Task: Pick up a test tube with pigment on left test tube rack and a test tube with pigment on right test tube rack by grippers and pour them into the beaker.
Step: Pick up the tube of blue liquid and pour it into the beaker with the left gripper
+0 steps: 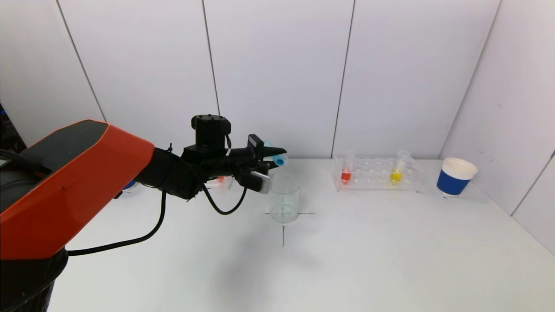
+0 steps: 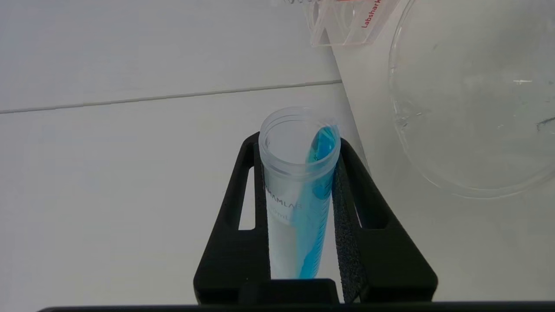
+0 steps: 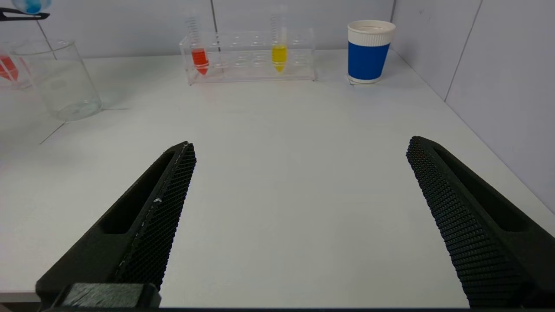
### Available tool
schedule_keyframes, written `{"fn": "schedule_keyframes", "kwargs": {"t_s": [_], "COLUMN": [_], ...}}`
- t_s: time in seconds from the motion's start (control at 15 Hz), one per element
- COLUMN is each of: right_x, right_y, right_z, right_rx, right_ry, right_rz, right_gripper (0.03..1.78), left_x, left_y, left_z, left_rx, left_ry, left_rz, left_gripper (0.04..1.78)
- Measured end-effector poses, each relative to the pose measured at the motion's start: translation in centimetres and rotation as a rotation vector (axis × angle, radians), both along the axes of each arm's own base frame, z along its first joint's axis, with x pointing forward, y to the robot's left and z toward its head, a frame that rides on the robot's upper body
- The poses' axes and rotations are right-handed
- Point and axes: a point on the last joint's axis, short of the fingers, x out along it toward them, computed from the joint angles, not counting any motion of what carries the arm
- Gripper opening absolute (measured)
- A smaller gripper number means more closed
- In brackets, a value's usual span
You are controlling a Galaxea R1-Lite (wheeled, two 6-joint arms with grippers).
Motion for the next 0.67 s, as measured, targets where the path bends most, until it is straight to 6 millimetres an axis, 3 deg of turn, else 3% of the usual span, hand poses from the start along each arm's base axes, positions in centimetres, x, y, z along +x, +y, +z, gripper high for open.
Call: {"fn": "schedule_keyframes", "kwargs": {"t_s": [0.67], "right_x": [0.0], "right_y": [0.0], "right_z": [0.0], "right_rx": [0.0], "right_ry": [0.0], "right_rz": [0.0], "right_gripper": [1.77], "left_x": [0.08], "left_y": [-0.01], "left_z": [0.28], "left_rx": [0.025], "left_ry": [-0.084], "left_rz": [-0.006], "left_gripper": [0.44]}}
